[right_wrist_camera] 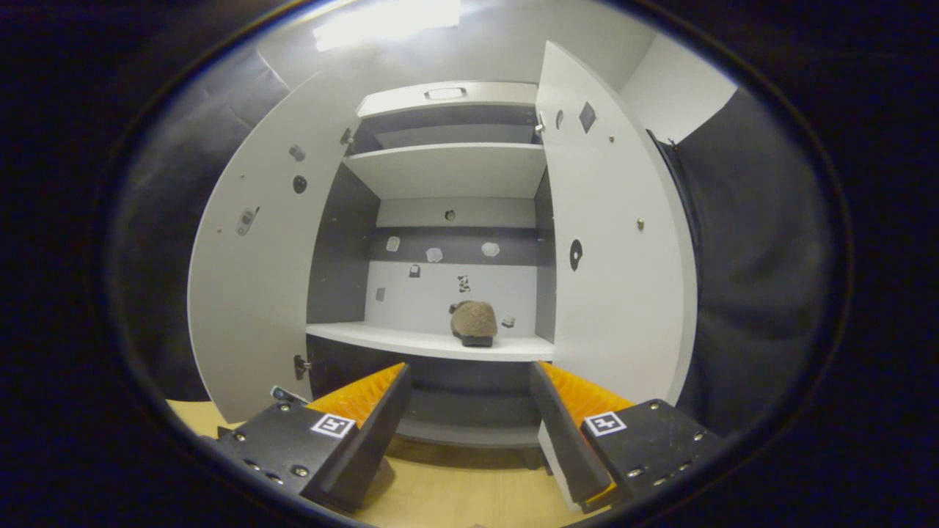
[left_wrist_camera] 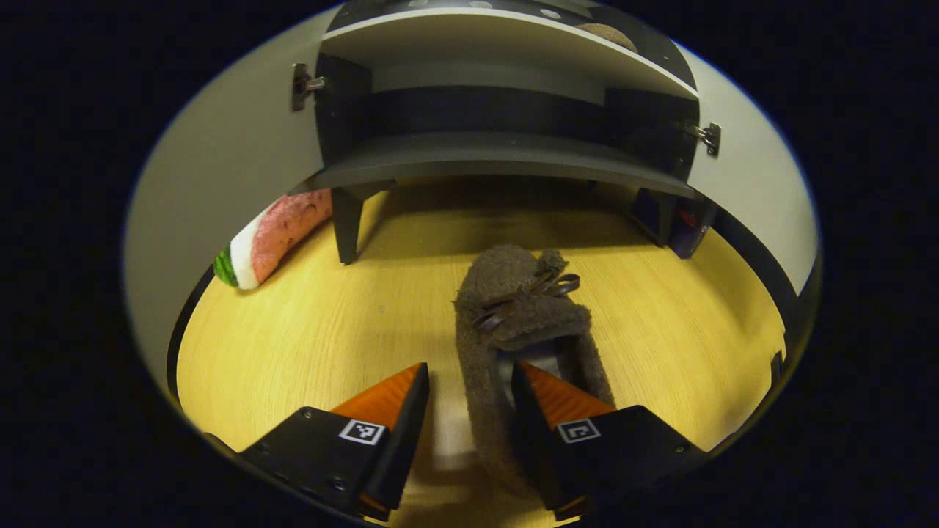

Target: Grab one shoe with the right hand and put it into the shoe cabinet, grab the other shoe with the left hand and put it into the shoe cabinet; then close the right door with the right hand and the left door with the left hand.

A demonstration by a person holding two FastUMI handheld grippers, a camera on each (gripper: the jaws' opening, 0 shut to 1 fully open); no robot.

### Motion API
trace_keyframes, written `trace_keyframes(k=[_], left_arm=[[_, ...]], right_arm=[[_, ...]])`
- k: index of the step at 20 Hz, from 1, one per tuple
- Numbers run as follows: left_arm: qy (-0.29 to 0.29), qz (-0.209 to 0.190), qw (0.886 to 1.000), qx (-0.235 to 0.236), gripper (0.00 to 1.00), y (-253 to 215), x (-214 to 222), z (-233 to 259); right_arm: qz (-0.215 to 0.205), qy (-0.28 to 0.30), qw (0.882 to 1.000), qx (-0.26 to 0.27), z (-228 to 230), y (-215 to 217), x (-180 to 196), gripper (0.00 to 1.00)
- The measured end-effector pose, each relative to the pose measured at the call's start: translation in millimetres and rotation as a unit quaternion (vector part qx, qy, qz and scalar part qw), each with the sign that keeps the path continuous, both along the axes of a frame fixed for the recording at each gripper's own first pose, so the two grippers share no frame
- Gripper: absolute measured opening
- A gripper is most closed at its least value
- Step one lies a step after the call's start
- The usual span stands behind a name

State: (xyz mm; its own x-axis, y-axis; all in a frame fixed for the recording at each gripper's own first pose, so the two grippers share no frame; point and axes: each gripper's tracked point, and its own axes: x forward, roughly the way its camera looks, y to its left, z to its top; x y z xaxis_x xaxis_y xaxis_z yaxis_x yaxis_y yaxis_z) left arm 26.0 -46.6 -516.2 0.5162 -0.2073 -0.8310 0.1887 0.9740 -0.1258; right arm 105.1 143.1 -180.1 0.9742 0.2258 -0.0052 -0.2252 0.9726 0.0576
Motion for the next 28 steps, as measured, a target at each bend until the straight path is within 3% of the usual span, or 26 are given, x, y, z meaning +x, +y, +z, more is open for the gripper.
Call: trace_keyframes(k=[2,3,4,6,8,11,18,25,28], left_arm=[[0.005,-0.002,1.0,0.0,0.32,-1.0,1.9,2.3],[0.011,-0.004,1.0,0.021,0.27,5.6,0.7,0.7],[0.014,-0.005,0.999,0.029,0.09,8.2,0.6,3.5],[0.024,-0.004,0.998,0.053,0.02,16.5,-5.9,8.9],[0.005,-0.008,0.998,0.068,0.01,20.1,-3.0,26.9],[-0.009,-0.01,0.999,0.05,0.01,14.1,-4.7,59.1],[-0.118,0.002,0.992,0.043,0.01,5.9,24.8,161.2],[-0.224,0.012,0.974,0.011,0.01,-15.3,75.9,280.0],[-0.278,0.017,0.96,0.011,0.01,-19.4,104.6,327.4]], right_arm=[[0.01,0.008,1.0,-0.008,-6.2,5.7,-2.8,0.99],[0.014,0.011,1.0,-0.011,-8.0,6.8,-4.3,0.98],[0.015,0.013,1.0,-0.015,-9.6,5.7,-5.7,0.98],[0.009,0.012,1.0,-0.022,-8.6,0.3,-7.0,0.99],[0.006,0.011,1.0,-0.019,-7.3,-3.1,-7.8,0.98],[0.002,0.012,1.0,-0.012,-6.4,-10.1,-7.2,0.98],[0.002,0.011,1.0,-0.021,1.9,-23.2,-11.1,0.98],[0.018,0.015,0.999,-0.03,0.8,-27.2,-24.8,0.99],[0.024,0.027,0.999,-0.032,-8.6,-25.2,-31.7,0.98]])
